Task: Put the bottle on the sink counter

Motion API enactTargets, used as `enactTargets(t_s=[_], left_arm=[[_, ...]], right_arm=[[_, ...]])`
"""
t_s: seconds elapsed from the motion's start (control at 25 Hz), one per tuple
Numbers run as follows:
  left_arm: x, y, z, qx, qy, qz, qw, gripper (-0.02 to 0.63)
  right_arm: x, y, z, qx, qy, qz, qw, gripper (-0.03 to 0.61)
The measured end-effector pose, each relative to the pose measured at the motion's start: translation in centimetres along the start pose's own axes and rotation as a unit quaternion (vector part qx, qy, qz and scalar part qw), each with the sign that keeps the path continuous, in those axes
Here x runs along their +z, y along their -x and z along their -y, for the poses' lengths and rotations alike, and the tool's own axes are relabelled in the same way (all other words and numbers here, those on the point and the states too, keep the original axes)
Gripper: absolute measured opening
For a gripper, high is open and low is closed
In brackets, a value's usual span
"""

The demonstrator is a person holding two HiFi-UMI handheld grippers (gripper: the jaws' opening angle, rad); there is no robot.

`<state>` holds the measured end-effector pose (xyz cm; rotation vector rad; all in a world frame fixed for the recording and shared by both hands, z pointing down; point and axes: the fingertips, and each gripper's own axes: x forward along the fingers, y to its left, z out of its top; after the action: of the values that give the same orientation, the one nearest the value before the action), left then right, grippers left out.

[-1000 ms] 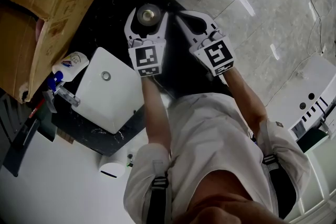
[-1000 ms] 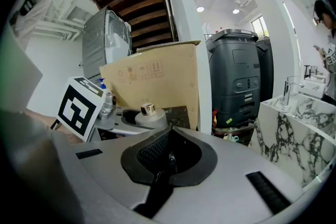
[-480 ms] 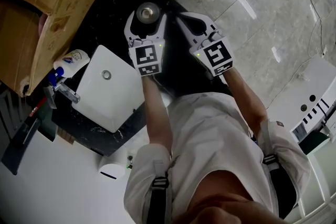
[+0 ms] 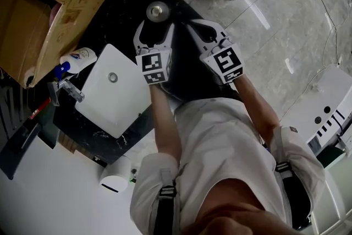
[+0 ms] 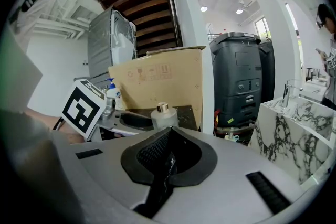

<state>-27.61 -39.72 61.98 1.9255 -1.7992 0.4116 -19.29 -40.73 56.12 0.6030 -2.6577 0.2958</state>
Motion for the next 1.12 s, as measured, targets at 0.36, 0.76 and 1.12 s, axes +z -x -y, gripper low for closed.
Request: enactTargets(t_s=[0.36, 0.76, 1.12], left_arm=[[0.6, 4.5, 1.3, 0.000, 0.021, 0.028, 0.9994, 0.334], [3.9, 10.5, 1.7, 0.040, 0.008, 0.084, 0.9956, 0.173], [8.4, 15.9, 3.4, 0.044, 0.001, 0.150, 0.9877, 0.072]], right_arm=[[1.2, 1.4, -1.7, 0.016, 0.017, 0.012, 1.000, -0.003], [4.5, 4.5, -3.4, 0.033, 0.035, 0.051, 0.998, -0.003], [8.8, 8.8, -4.9, 0.046, 0.054, 0.112, 0.991, -0.003]])
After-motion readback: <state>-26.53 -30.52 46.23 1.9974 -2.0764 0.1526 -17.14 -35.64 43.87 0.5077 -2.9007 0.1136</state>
